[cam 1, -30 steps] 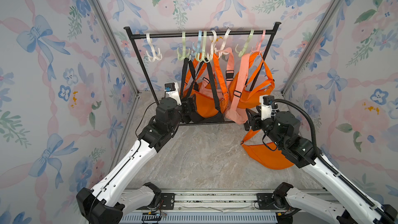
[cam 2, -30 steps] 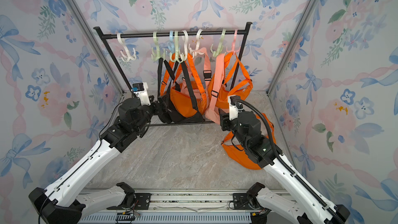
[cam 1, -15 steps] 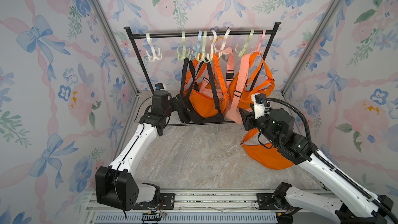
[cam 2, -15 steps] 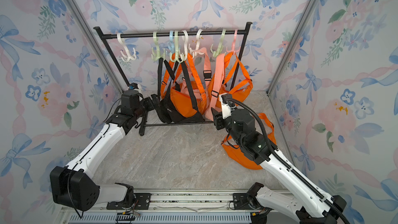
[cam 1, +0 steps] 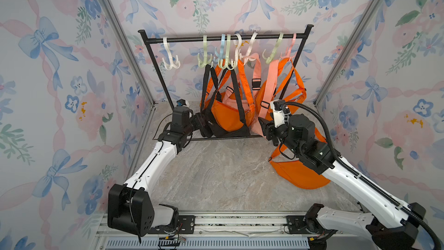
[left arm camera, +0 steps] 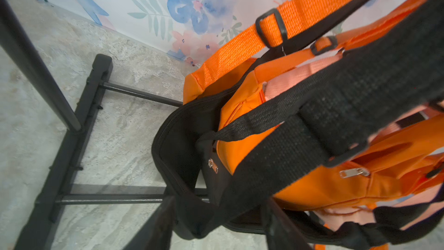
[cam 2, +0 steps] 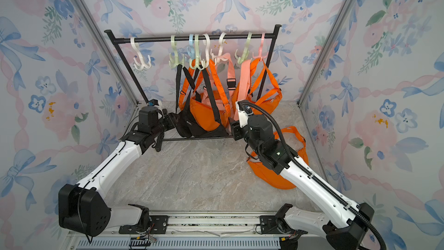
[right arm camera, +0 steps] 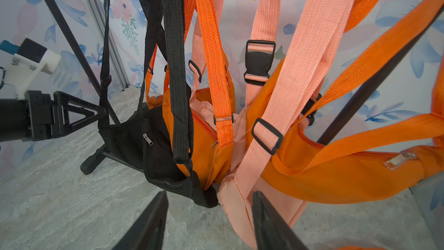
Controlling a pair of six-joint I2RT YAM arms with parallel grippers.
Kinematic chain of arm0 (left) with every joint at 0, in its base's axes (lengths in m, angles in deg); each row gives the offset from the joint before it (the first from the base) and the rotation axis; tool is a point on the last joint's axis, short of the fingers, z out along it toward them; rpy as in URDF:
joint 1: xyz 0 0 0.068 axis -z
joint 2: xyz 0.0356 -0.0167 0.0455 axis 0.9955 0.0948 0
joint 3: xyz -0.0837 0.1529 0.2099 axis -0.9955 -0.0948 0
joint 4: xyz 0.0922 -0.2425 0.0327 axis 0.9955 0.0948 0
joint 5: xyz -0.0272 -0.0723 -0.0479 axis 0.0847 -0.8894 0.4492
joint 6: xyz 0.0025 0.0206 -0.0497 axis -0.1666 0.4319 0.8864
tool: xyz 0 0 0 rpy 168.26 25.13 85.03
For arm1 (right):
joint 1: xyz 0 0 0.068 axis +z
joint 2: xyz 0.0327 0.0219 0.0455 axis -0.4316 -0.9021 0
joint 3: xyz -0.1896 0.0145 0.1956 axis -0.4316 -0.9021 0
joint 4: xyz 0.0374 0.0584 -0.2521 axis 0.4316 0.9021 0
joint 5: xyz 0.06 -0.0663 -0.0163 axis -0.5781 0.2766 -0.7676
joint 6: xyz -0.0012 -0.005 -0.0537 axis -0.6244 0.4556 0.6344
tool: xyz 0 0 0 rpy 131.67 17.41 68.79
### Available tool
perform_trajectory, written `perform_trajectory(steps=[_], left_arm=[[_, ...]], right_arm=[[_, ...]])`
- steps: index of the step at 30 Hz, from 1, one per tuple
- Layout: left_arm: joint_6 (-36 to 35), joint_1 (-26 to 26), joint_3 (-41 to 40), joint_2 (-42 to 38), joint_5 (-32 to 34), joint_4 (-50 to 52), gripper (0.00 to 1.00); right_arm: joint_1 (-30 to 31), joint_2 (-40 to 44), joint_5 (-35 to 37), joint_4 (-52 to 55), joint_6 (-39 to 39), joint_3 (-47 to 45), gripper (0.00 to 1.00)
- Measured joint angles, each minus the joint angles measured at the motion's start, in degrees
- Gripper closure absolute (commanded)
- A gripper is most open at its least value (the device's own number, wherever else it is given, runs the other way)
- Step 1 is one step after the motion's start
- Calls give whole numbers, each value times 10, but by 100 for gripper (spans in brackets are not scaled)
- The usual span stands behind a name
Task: Take the bag off the hook
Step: Pick up the bag from the hook.
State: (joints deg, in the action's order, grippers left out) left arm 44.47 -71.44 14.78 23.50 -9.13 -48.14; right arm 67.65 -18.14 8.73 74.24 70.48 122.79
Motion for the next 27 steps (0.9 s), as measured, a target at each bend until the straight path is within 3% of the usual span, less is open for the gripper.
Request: perform_trajectory(steps=[3,7,16,27], left_arm=[[0,0,0,-1,4,0,88],[6,-5,8,-9,15,20,95],[-12,-28,60,-116,48,86,97],[-48,-59,112,-205,87,158,96]], right_arm=[[4,-30,-19,-5,-3,29,42],[16,-90,-50,-21,-3,85,40],[55,-305,-136,-69,47,271,28],[58,-512,-186,-97,59,497,26]])
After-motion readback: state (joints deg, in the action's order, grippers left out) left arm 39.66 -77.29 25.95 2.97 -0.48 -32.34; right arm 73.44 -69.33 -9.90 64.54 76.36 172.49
